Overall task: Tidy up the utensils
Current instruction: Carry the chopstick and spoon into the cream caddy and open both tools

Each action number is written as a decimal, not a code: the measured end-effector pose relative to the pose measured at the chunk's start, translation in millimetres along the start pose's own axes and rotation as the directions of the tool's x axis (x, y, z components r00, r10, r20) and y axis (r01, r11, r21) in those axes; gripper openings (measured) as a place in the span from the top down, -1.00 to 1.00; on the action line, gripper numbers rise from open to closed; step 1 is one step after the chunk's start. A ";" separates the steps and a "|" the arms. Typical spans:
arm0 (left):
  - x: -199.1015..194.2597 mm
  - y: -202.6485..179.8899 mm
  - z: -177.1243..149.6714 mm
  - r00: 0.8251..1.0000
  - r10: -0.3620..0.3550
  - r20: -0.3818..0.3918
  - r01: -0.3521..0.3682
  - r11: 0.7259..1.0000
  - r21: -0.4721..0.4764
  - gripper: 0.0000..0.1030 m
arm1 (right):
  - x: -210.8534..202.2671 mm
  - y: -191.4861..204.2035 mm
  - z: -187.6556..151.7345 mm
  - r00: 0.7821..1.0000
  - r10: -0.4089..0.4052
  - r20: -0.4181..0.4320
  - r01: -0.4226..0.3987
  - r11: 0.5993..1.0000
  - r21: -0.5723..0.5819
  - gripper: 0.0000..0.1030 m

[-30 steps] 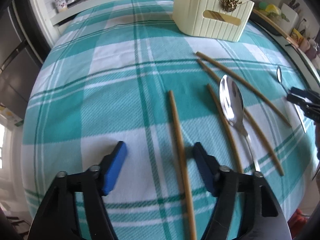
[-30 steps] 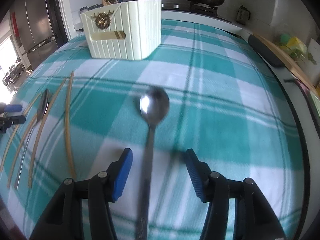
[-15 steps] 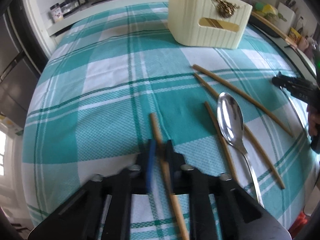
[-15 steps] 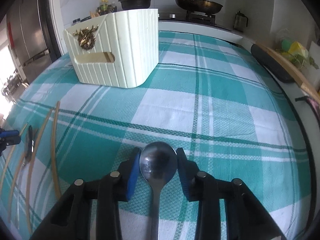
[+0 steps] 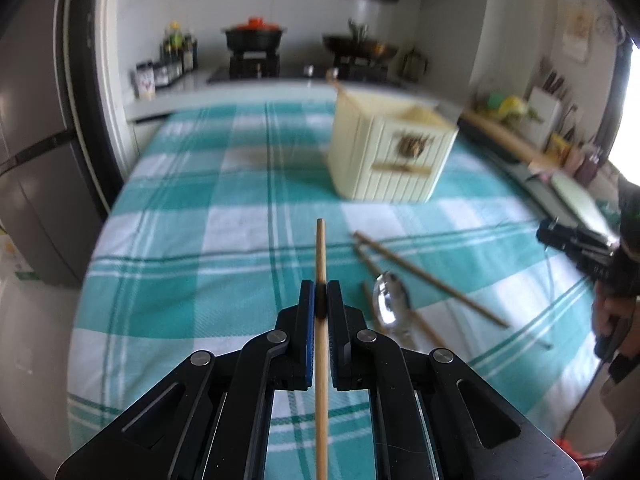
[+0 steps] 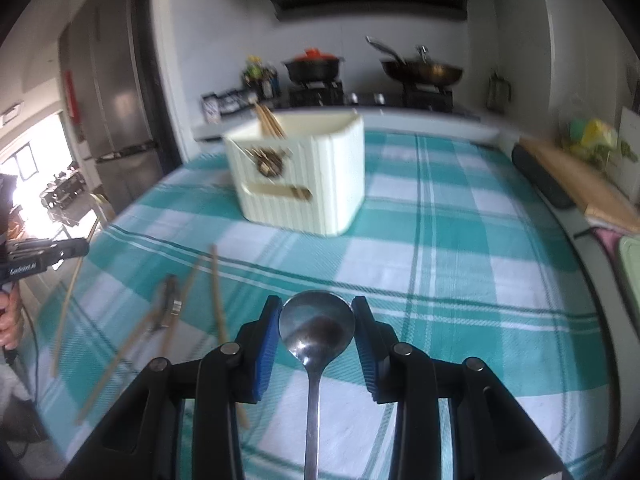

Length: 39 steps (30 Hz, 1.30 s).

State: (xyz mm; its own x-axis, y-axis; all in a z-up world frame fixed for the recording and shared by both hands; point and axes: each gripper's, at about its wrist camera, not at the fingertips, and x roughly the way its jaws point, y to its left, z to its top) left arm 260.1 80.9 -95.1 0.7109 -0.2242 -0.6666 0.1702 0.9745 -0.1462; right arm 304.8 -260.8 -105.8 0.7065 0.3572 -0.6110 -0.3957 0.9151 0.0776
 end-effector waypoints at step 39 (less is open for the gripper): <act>-79.2 -19.5 216.7 0.936 -0.120 0.332 0.118 0.993 0.028 0.92 | -32.4 -8.4 211.8 0.971 0.043 0.236 -0.037 0.999 -0.028 0.30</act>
State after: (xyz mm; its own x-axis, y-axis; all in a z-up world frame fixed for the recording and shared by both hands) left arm 348.4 77.6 118.9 0.8712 -0.3300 -0.3635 0.2716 0.9407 -0.2031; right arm 409.5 -240.5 80.2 0.8074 0.4302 -0.4038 -0.4380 0.8955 0.0783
